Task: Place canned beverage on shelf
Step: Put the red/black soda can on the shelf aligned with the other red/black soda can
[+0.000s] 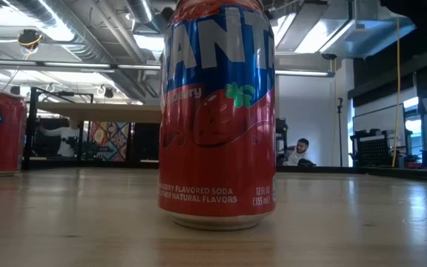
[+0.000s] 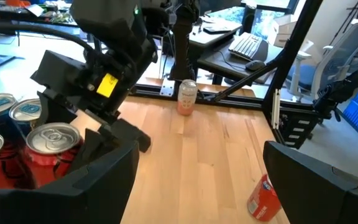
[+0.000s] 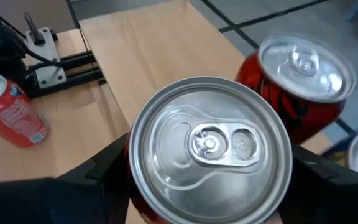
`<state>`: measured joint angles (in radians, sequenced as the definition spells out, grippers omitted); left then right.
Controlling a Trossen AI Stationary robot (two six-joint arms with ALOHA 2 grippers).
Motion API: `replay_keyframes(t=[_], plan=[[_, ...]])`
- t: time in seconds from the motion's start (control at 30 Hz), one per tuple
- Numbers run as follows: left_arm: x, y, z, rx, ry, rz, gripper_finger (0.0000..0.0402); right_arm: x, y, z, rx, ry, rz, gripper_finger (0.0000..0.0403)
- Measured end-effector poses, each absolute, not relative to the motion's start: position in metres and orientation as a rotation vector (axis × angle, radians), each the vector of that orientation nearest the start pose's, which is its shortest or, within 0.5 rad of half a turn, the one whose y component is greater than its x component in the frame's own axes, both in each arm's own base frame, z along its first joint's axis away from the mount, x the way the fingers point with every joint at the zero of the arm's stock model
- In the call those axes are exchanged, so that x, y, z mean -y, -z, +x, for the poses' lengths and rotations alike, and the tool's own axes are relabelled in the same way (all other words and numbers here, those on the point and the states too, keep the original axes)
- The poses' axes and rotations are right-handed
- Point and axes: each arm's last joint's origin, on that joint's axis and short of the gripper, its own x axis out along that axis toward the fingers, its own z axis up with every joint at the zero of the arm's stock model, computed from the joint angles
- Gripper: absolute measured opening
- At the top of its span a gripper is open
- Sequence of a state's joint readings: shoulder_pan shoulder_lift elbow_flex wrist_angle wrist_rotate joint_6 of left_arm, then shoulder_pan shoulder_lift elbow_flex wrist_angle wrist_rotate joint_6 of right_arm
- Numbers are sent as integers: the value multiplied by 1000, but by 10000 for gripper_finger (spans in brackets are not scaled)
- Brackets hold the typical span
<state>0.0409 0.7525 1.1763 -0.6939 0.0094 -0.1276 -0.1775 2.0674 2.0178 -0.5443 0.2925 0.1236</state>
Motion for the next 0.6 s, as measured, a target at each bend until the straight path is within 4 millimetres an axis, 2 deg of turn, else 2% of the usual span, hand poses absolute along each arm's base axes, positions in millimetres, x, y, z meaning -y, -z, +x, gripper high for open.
replay_keyframes(t=[0.23, 0.6], plan=[[-5, -414, 119, -265, -48, -133, 333, 95, -319, 472, -560, 542, 82, 275], [-4, -414, 119, -266, -39, -134, 333, 95, -318, 471, -565, 547, 81, 279]])
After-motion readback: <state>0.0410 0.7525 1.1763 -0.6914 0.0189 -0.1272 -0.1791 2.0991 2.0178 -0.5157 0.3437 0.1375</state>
